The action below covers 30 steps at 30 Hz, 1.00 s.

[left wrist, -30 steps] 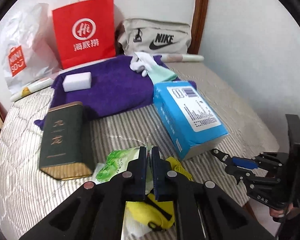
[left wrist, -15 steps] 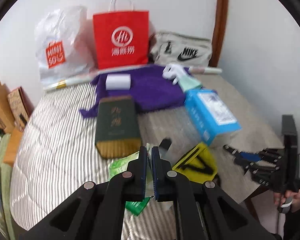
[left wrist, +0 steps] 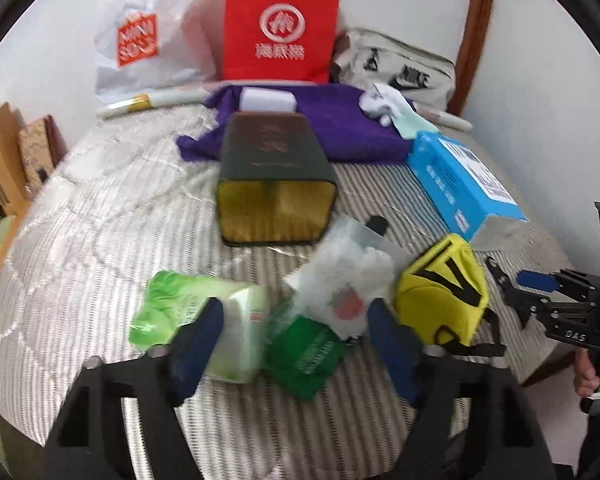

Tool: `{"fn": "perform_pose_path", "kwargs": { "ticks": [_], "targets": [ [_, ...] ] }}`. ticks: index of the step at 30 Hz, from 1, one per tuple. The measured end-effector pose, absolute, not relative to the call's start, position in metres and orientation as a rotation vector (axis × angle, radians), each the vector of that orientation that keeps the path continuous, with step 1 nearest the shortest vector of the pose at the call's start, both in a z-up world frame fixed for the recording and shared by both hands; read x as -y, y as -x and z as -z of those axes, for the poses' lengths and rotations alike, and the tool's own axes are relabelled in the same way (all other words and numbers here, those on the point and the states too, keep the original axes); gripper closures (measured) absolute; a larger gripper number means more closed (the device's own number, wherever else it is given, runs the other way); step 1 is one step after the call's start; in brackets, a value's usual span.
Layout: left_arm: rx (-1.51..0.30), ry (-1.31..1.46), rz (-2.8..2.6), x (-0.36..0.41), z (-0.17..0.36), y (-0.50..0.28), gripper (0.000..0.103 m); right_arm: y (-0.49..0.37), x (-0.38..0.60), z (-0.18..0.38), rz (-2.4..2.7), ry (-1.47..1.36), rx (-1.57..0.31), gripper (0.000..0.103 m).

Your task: Organize soft objects

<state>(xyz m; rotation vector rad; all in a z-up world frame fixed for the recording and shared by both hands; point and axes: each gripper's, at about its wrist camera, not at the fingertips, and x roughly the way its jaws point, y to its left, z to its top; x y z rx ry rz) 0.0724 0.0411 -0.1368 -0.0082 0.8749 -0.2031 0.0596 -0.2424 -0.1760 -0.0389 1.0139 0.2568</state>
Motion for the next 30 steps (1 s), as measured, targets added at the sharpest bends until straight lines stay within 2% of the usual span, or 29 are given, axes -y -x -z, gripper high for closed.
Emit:
{"fn": "perform_pose_path", "kwargs": {
  "ticks": [11,18,23,26,28,30],
  "targets": [
    [-0.849,0.018,0.111,-0.085,0.135,-0.074,0.028,-0.061,0.236,0.179,-0.251,0.075,-1.021,0.050],
    [-0.879,-0.003,0.118,-0.096,0.150,-0.087,0.021,-0.063,0.229,0.180,-0.252,0.092,-1.021,0.039],
    [-0.880,-0.061,0.086,-0.091,0.160,-0.094,0.015,-0.066,0.226,0.181,-0.231,0.110,-1.001,0.040],
    [-0.916,-0.099,0.063,-0.091,0.170,-0.100,0.013,-0.065,0.228,0.180,-0.223,0.108,-0.986,0.051],
    [-0.908,-0.042,0.076,-0.098,0.171,-0.100,0.014,-0.065,0.230,0.179,-0.222,0.104,-0.982,0.067],
    [-0.891,-0.006,0.081,-0.103,0.168,-0.099,0.019,-0.064,0.231,0.178,-0.228,0.102,-0.983,0.075]
  ]
}}
